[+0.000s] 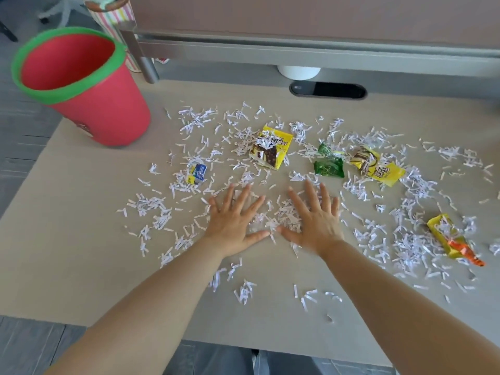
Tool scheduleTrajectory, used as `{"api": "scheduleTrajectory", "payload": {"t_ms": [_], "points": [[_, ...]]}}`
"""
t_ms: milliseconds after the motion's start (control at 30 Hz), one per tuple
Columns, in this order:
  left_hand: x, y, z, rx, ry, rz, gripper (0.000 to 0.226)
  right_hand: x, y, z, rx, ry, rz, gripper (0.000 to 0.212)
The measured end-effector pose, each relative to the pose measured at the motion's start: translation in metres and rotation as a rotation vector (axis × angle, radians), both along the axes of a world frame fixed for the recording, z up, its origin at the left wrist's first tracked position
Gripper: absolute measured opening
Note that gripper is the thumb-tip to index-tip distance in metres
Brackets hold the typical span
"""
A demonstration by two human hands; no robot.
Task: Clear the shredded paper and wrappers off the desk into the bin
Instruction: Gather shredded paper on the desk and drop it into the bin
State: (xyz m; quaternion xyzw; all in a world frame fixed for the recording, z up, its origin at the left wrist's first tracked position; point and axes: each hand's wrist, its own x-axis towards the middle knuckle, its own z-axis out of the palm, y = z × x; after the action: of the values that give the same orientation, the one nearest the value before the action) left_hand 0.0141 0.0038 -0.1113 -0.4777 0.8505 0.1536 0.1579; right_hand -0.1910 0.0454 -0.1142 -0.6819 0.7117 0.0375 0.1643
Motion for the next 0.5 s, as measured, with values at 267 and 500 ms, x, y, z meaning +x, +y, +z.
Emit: {"api": "scheduleTrajectory", "payload": {"t_ms": [267, 500], "points": [[0.012, -0.013, -0.011, -0.328, 0.275, 0.045, 0.055, 0.01, -0.014, -0.005, -0.247, -0.101, 0.115, 0.046], [0.014, -0.009, -0.018, -0.485, 0.404, -0.056, 0.034, 0.007, -0.011, -0.025, -0.561, -0.161, 0.254, 0.024]]}}
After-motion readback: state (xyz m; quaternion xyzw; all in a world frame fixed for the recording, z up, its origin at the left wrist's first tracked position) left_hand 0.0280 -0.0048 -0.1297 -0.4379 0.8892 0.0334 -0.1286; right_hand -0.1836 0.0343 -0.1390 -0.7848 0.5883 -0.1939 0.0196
